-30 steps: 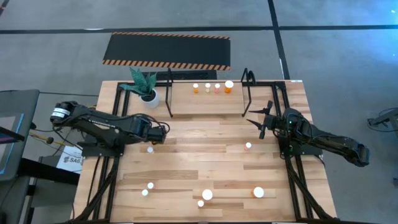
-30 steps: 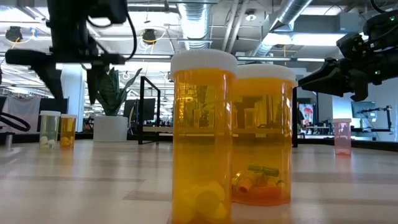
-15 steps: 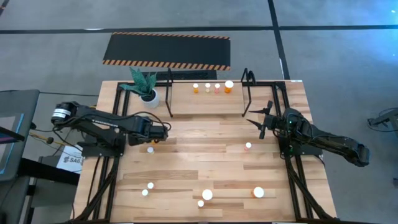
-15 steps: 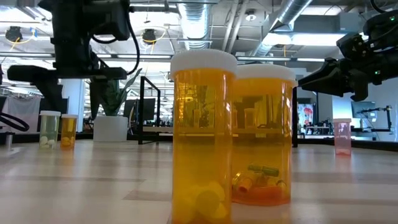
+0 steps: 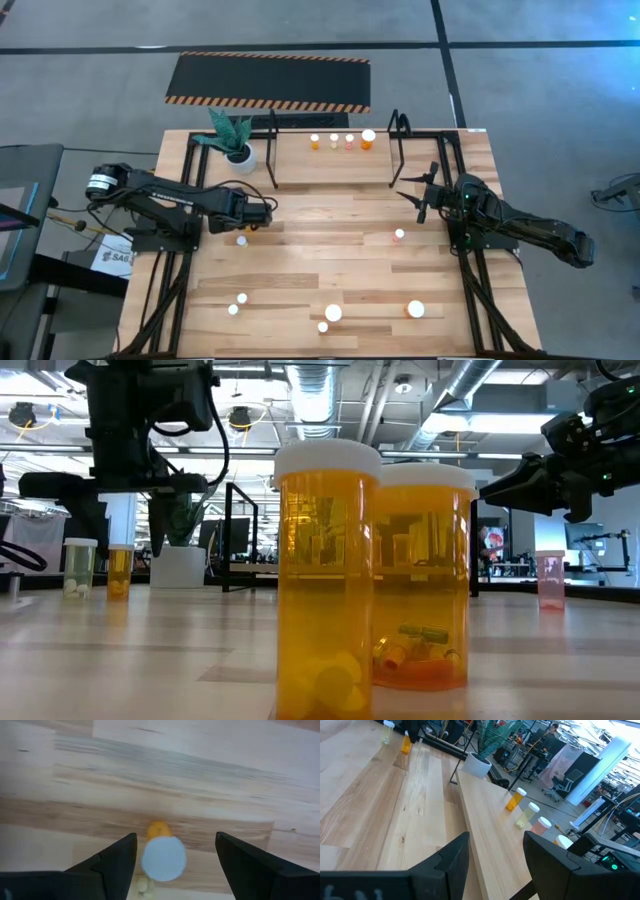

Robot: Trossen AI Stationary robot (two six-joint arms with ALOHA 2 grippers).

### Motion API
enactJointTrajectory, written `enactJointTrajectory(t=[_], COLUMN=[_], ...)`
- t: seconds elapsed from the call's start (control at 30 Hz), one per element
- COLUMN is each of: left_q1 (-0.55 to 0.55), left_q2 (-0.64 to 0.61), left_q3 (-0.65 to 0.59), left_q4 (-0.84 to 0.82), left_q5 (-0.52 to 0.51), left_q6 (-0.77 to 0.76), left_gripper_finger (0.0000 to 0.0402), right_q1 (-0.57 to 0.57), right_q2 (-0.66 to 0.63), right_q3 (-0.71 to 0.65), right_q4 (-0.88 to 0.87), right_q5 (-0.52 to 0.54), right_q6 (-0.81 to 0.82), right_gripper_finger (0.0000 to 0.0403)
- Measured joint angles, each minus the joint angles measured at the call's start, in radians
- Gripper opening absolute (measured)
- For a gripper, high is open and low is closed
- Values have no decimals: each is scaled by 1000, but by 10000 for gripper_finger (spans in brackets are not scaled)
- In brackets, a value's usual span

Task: Pick and place medicine bottles onto shelf by color
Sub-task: Put the top small orange pill bottle aligned with the other small orange pill bottle on the shelf

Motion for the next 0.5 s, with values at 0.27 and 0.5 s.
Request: enactJointTrajectory(t=[0.27,0.5], left_q1=[0,0], left_q2=[34,46], left_q3=[0,0], left_q4=[7,17], left_q5=[19,18], left_q6=[0,5], left_gripper_finger=[252,213], right_q1=[0,0], right_q2=[0,0], right_q3=[0,0], right_q4=[-1,0], right_q5=[0,0], right_q6=[0,0], right_gripper_finger=[207,207])
